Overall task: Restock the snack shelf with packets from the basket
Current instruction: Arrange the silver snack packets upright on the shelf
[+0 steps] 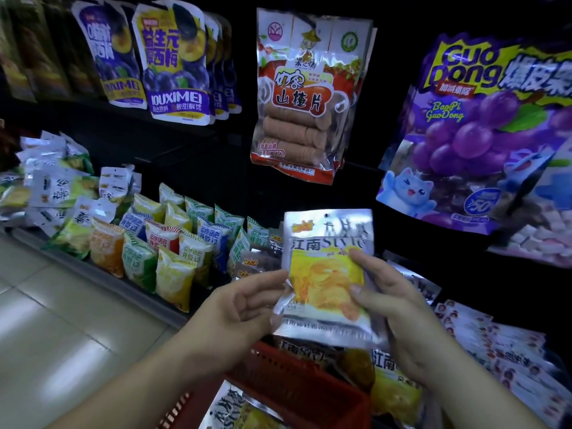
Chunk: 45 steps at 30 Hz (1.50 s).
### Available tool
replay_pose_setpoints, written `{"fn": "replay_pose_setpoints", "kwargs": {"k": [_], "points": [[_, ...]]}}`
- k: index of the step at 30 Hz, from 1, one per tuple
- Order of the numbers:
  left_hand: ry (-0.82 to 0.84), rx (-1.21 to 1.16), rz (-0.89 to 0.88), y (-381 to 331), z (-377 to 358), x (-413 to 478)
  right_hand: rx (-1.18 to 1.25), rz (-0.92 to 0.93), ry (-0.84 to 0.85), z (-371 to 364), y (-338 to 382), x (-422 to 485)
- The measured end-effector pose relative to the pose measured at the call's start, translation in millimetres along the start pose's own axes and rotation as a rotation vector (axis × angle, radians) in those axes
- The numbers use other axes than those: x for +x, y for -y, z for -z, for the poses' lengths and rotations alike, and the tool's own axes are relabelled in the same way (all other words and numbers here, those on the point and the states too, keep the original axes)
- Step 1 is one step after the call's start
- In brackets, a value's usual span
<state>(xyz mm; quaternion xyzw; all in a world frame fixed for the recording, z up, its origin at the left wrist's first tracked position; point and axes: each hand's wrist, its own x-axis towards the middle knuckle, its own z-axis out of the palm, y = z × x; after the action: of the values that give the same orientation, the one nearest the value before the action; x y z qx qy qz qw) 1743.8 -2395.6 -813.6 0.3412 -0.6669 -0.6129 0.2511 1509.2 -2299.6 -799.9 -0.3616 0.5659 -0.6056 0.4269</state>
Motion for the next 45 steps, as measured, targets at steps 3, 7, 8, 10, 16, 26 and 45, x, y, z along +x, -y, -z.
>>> {"fn": "replay_pose_setpoints", "kwargs": {"k": [3,7,8,10,16,26,45], "points": [[-0.048,0.075,0.068,7.4,-1.9,2.0,-0.035,-0.031,-0.007,-2.7,-4.4,-1.5],[-0.319,0.373,-0.124,6.1,-9.3,0.0,-0.255,0.067,-0.028,-8.8,-14.4,-1.6],[-0.324,0.384,-0.223,1.7,-15.3,-2.5,-0.286,0.085,-0.034,-10.9,-14.3,-2.2],[-0.25,0.287,-0.303,-7.7,-33.8,-8.9,-0.302,0.118,-0.024,-18.7,-14.4,-4.8],[-0.189,0.08,-0.149,-22.0,-46.9,-10.2,-0.021,0.088,0.304,-40.3,-8.9,-18.0],[-0.203,0.094,-0.119,-23.7,-34.8,-9.3,-0.272,0.042,-0.003,-27.5,-14.8,-2.8],[-0.273,-0.06,-0.004,-1.3,-20.6,5.9,-0.297,0.183,0.003,-20.6,-9.4,-6.0]]}}
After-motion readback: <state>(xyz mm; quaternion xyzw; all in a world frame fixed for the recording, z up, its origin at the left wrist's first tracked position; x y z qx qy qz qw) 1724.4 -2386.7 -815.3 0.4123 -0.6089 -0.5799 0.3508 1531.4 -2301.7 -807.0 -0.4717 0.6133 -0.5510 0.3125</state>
